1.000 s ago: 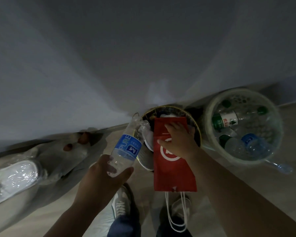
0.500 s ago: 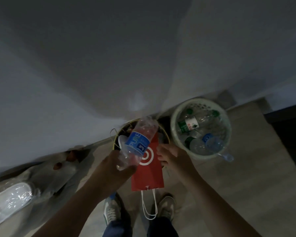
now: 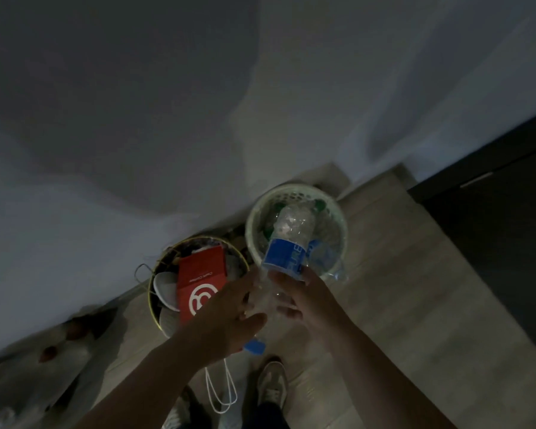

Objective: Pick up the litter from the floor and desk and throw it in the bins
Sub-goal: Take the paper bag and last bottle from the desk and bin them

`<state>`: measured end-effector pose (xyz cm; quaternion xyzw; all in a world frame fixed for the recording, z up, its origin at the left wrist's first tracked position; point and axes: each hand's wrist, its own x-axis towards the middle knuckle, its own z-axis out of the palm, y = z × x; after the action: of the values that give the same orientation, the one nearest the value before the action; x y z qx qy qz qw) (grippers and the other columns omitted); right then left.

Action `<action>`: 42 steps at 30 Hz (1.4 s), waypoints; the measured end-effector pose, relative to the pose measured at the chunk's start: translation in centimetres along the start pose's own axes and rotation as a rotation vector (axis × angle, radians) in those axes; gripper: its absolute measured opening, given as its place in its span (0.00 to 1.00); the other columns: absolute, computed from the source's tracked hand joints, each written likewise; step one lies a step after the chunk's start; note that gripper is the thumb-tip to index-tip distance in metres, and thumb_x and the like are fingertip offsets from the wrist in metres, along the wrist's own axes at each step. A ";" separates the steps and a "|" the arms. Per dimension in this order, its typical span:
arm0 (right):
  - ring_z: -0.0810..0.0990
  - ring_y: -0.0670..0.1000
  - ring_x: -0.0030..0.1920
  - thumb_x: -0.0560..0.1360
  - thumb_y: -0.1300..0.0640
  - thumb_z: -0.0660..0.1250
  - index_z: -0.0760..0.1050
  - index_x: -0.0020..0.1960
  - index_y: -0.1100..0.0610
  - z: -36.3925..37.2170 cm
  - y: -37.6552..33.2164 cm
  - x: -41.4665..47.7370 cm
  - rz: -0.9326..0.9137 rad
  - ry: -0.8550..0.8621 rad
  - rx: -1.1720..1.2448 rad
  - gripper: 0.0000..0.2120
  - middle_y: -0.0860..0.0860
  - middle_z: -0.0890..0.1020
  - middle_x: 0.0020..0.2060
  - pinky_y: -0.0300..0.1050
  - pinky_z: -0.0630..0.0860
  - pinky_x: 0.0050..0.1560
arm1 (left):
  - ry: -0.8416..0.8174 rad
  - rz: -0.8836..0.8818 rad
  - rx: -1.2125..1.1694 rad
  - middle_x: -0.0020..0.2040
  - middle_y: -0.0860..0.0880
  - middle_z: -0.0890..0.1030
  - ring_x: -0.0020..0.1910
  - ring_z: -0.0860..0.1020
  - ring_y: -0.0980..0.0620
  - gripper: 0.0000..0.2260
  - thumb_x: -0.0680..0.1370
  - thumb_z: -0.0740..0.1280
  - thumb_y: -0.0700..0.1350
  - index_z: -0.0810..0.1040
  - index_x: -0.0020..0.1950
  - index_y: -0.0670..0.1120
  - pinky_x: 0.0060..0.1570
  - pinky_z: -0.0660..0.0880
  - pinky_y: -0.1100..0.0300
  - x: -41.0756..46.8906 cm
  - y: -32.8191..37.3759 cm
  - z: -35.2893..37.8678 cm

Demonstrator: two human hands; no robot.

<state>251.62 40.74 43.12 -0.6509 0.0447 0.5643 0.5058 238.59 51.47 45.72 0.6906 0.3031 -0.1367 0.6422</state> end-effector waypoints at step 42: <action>0.77 0.55 0.53 0.77 0.41 0.61 0.59 0.72 0.56 -10.6 -3.0 10.1 -0.103 0.687 -1.456 0.30 0.55 0.73 0.58 0.44 0.66 0.42 | 0.255 -0.066 0.481 0.53 0.52 0.81 0.51 0.79 0.57 0.11 0.78 0.65 0.44 0.77 0.59 0.49 0.54 0.78 0.54 8.0 -0.4 -1.9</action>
<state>264.43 39.87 35.55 -0.9555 -0.2114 0.1962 -0.0620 244.18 55.25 41.00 0.8248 0.3625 -0.1377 0.4116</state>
